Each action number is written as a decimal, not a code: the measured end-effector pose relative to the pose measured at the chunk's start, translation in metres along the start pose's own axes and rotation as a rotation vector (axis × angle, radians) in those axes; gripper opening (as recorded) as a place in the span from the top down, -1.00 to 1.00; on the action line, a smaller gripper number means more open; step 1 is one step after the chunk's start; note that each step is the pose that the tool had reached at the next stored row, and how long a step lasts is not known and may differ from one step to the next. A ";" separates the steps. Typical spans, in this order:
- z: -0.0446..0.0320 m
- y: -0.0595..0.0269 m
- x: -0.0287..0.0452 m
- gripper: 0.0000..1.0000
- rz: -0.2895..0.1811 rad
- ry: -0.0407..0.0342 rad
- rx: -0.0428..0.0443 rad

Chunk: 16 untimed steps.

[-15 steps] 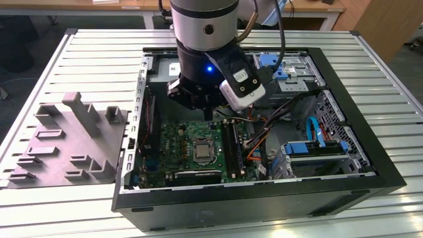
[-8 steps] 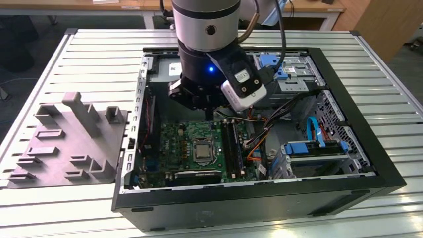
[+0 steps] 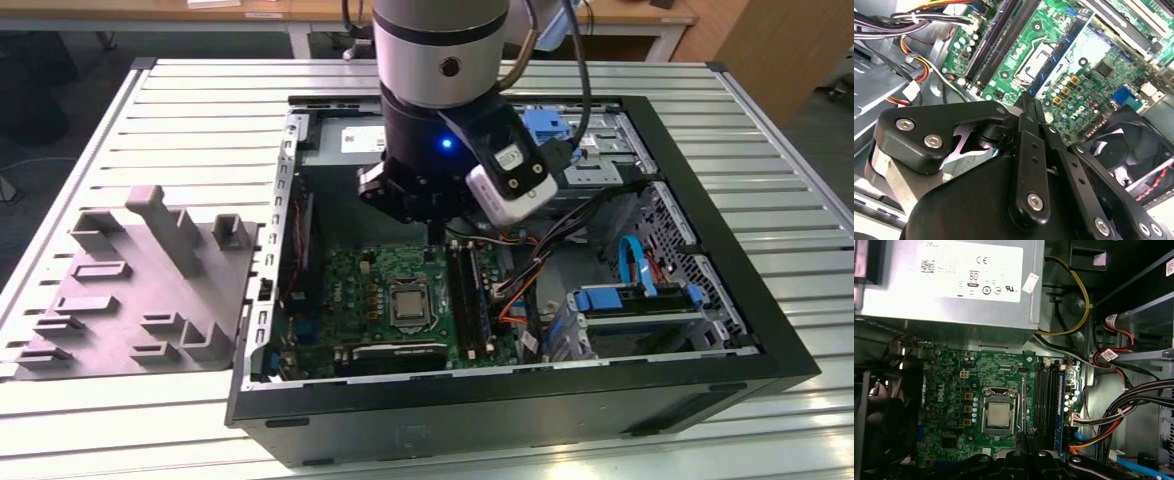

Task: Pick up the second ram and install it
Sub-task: 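Insert the second ram into the second slot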

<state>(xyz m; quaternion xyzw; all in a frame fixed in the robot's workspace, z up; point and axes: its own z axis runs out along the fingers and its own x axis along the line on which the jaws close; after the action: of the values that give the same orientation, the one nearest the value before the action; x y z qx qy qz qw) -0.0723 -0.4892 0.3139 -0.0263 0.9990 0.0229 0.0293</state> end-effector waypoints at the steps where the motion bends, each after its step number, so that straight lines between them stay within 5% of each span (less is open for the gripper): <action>1: 0.0008 -0.0001 -0.0019 0.77 0.000 0.0000 -0.0001; 16: 0.0141 -0.0011 -0.0196 0.77 0.000 0.0000 0.0000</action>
<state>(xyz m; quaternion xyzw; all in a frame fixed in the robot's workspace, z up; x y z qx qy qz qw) -0.0519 -0.4886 0.3010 -0.0263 0.9990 0.0229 0.0293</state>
